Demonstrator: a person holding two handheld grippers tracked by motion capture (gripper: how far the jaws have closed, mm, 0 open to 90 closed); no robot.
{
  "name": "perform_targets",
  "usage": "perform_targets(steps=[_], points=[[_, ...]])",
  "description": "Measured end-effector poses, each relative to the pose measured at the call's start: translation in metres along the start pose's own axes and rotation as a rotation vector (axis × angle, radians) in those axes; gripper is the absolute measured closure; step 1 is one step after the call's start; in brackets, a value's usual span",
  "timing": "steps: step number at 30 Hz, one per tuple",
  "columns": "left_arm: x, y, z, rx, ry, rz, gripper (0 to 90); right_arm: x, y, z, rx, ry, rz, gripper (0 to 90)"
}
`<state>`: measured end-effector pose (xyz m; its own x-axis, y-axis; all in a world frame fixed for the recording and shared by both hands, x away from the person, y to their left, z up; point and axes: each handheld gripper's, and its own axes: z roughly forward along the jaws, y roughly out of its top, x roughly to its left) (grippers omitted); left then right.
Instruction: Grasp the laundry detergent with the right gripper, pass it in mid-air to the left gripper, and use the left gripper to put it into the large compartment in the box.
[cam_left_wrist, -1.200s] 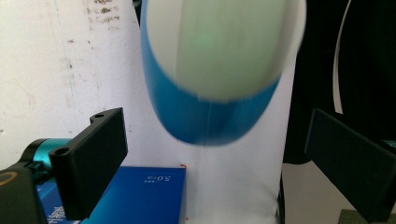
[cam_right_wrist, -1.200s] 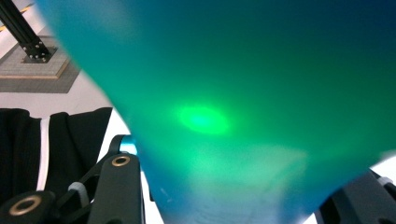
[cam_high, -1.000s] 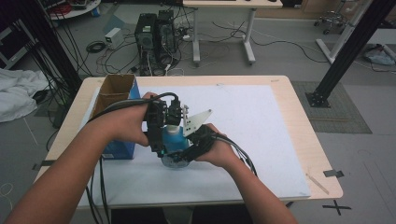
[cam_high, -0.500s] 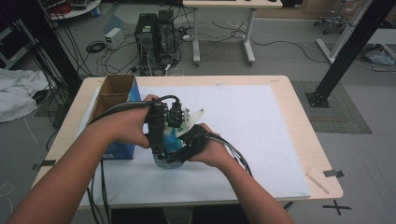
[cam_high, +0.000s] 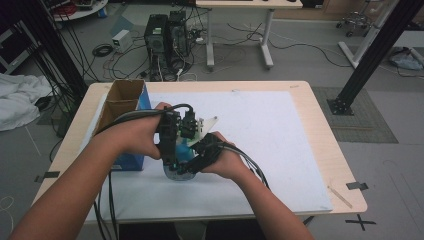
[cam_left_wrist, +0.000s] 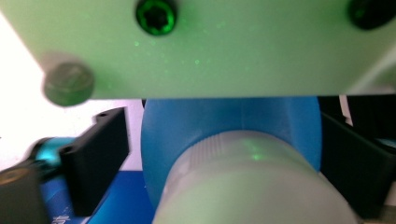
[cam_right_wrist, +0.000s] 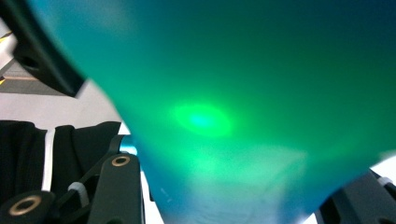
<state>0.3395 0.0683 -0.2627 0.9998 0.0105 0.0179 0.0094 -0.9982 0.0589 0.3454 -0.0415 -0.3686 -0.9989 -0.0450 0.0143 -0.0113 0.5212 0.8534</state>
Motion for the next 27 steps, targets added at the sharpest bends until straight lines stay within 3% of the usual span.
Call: perform_targets(steps=[11,27], points=[[-0.0011,-0.0016,0.0,0.003,0.022,0.01,13.3,0.0001,0.0014,0.0011,-0.001,0.0,0.0,47.1],[-0.0022,-0.0024,-0.0002,0.008,0.023,0.015,21.6,-0.0003,0.0026,0.0034,0.005,-0.008,0.0,47.2]])
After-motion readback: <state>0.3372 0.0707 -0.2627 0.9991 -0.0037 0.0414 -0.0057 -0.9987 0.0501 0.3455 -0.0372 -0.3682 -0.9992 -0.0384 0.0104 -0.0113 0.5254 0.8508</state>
